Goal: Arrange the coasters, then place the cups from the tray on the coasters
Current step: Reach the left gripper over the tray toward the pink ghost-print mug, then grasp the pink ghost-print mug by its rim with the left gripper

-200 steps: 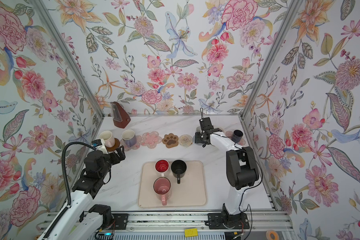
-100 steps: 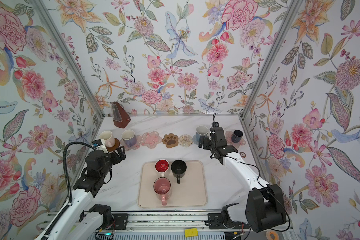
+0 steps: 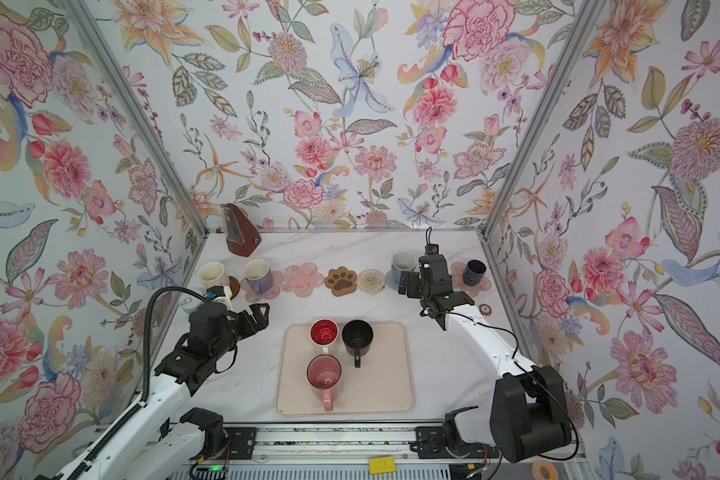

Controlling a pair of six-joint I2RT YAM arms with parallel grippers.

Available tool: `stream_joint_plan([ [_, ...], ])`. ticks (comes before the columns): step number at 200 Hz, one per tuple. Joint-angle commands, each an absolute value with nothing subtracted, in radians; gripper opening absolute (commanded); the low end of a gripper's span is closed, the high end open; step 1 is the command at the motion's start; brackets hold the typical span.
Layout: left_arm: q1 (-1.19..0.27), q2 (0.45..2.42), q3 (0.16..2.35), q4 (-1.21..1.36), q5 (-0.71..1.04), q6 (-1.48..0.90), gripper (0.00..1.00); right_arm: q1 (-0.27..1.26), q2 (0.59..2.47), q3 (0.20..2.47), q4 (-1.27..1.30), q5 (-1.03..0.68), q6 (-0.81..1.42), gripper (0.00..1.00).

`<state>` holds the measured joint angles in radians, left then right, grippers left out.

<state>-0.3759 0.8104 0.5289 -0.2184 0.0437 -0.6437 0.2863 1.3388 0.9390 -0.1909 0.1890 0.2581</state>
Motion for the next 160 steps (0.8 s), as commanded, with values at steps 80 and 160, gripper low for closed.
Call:
stream_joint_plan([
  [80, -0.962, 0.869, 0.728, -0.597, -0.217, -1.044, 0.97, 0.278, 1.327, 0.953, -0.185, 0.218, 0.264, 0.99],
  [160, -1.280, 1.031, 0.818, -0.650, -0.217, -1.215, 0.98, 0.273, 1.309, 0.956, -0.187, 0.188, 0.277, 0.99],
])
